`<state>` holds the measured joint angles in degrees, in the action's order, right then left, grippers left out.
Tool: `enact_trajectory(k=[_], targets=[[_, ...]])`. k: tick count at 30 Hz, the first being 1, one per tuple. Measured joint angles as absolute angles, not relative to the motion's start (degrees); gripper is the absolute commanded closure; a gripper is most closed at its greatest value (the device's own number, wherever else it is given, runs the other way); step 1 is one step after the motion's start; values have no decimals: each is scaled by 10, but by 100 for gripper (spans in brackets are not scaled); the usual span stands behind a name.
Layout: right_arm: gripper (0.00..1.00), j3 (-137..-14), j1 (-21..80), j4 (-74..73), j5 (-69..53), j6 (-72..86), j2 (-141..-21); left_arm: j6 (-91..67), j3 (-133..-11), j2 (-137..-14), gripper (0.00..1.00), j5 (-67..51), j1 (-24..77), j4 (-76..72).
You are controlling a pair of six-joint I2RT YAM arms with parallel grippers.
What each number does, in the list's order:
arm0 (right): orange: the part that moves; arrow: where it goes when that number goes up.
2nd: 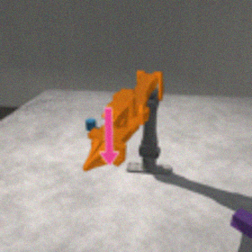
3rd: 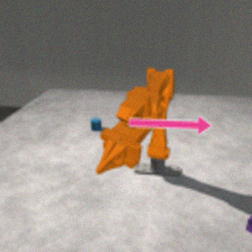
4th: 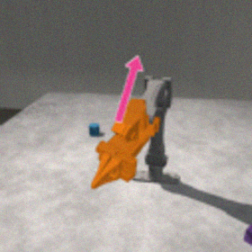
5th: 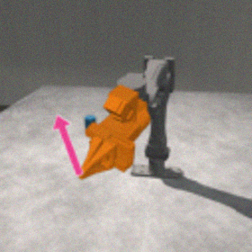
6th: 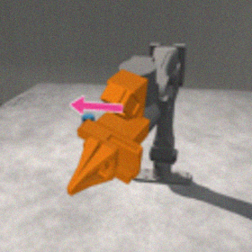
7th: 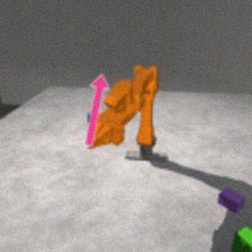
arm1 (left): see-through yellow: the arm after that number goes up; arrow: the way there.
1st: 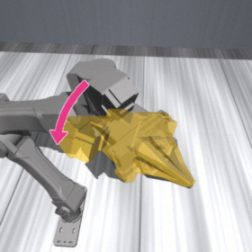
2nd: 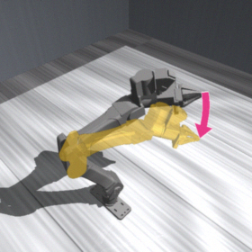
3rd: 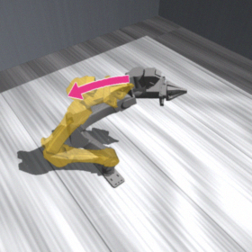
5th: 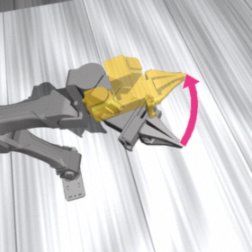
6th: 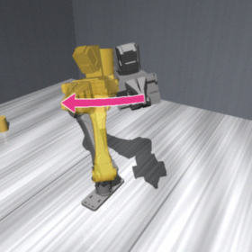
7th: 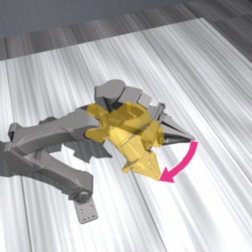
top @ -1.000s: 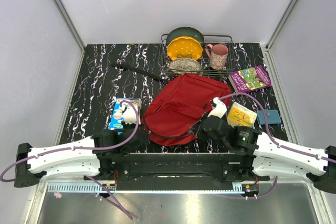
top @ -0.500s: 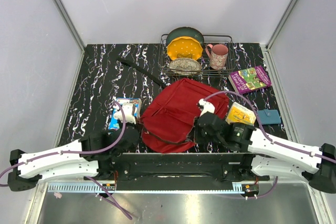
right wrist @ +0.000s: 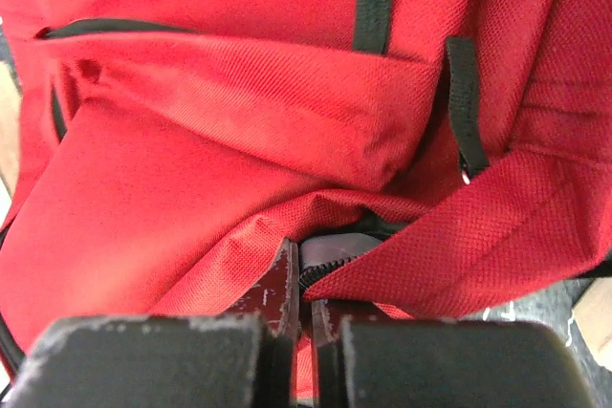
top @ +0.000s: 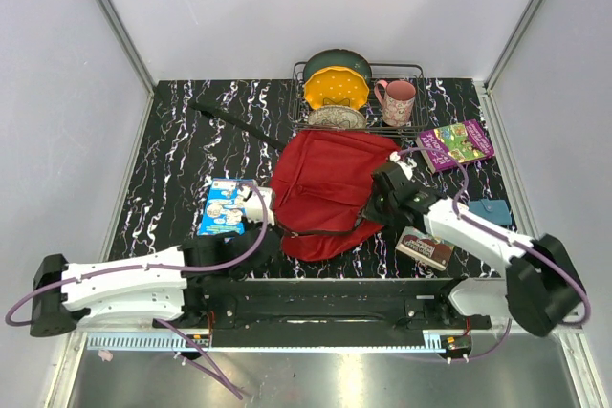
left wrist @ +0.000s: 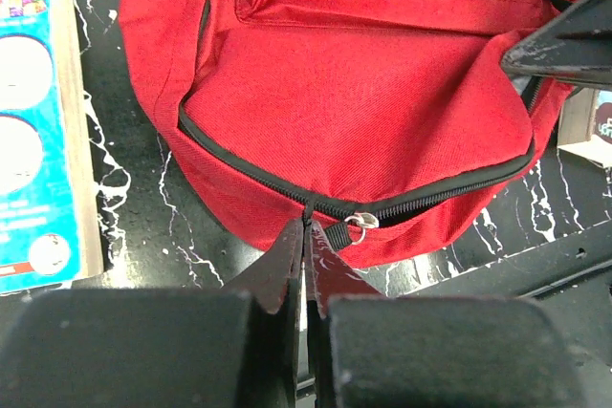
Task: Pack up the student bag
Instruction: Unzip the student bag at the center of the board.
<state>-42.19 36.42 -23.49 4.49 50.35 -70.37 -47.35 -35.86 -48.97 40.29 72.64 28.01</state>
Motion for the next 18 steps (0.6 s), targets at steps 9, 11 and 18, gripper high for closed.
enact_trajectory(k=[9, 11, 18], targets=[[43, -462, 314, -203, -8, 464, -808, -481, -361, -536, 100, 396, 726, 260], [29, -465, 308, -200, -24, 455, -802, -484, -359, -535, 100, 396, 726, 259], [15, -381, 303, -204, -63, 503, -617, -502, -333, -539, 100, 384, 726, 232]])
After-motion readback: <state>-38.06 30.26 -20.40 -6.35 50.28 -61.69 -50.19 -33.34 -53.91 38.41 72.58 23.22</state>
